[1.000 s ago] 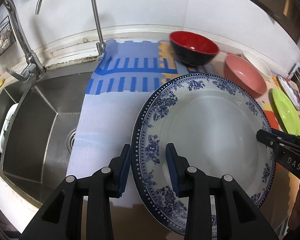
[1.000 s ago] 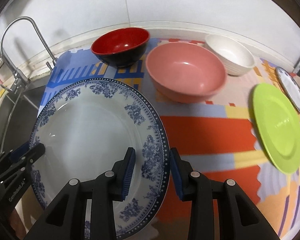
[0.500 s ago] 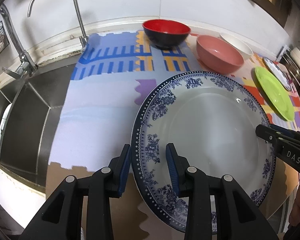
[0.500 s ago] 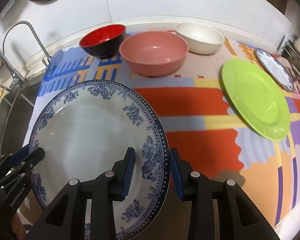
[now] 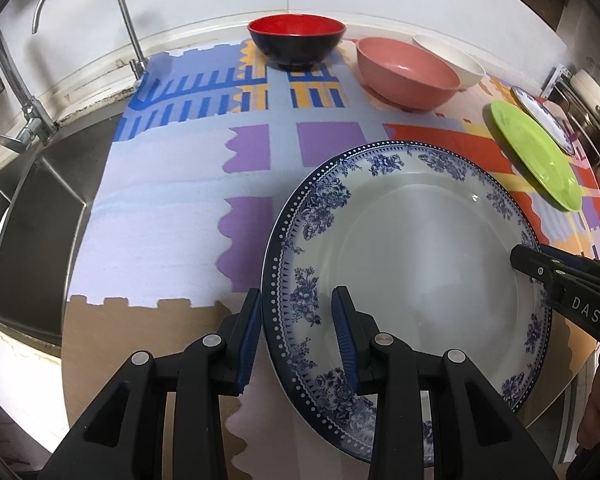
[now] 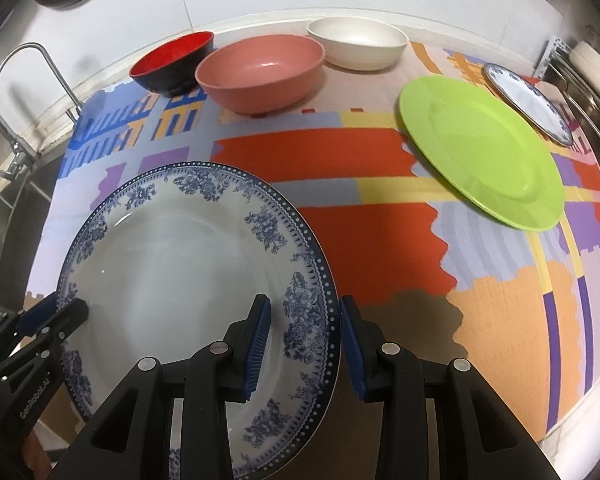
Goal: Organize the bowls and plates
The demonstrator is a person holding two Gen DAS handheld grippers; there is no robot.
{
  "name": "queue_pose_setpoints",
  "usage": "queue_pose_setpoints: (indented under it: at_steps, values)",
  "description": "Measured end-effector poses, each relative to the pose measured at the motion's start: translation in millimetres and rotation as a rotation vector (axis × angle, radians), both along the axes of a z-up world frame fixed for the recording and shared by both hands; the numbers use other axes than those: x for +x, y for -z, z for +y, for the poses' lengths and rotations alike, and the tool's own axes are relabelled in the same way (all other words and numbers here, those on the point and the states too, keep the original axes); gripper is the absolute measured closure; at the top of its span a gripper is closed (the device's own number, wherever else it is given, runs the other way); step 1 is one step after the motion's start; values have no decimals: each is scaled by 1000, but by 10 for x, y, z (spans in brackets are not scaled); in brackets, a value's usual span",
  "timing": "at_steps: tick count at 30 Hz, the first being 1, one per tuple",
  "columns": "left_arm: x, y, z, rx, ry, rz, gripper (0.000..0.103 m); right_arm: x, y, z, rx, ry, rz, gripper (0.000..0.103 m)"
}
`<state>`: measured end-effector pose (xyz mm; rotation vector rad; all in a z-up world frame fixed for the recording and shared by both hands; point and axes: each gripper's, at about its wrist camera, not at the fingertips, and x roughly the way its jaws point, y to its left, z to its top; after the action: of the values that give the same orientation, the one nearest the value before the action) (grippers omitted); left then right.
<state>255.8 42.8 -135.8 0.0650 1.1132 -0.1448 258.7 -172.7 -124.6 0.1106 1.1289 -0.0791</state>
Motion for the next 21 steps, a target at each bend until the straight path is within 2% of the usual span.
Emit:
queue_pose_setpoints:
  at_steps: [21]
  values:
    - [-12,145,-167,12,2,56,67,-55,143,-196,4,22,42,67]
